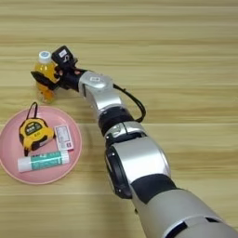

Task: Move the objects on the table

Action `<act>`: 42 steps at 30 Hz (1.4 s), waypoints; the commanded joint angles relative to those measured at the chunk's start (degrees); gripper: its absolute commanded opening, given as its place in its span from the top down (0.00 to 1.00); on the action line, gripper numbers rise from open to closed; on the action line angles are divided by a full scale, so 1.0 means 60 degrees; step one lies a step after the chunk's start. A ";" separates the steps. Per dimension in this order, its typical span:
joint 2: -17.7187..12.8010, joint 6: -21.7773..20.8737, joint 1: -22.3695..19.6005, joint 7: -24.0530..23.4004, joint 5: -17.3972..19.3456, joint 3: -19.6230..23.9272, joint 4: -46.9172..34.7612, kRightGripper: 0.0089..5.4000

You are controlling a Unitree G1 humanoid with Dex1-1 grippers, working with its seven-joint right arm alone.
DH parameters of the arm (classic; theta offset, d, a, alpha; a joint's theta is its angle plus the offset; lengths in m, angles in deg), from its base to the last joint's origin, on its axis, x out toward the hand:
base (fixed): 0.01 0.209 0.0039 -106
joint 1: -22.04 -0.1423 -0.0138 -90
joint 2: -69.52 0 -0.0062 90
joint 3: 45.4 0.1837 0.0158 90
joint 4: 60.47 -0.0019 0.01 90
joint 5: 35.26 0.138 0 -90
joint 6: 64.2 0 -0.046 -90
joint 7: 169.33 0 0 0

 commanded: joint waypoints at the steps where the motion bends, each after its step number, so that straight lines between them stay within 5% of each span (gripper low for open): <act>1: -0.0071 -0.0093 -0.0934 -0.0012 0.0039 0.0103 -0.0242 0.28; 13: -0.0164 -0.0209 -0.0995 0.0044 -0.0017 0.0192 0.0031 0.34; 22: -0.0616 -0.0176 -0.0726 0.0626 0.0383 0.0516 -0.1540 0.34; 33: -0.2439 0.0947 0.0228 0.1831 0.1115 0.1210 -0.4375 0.34; 42: -0.3914 0.1300 0.0409 0.2809 0.1445 0.1713 -0.4542 0.34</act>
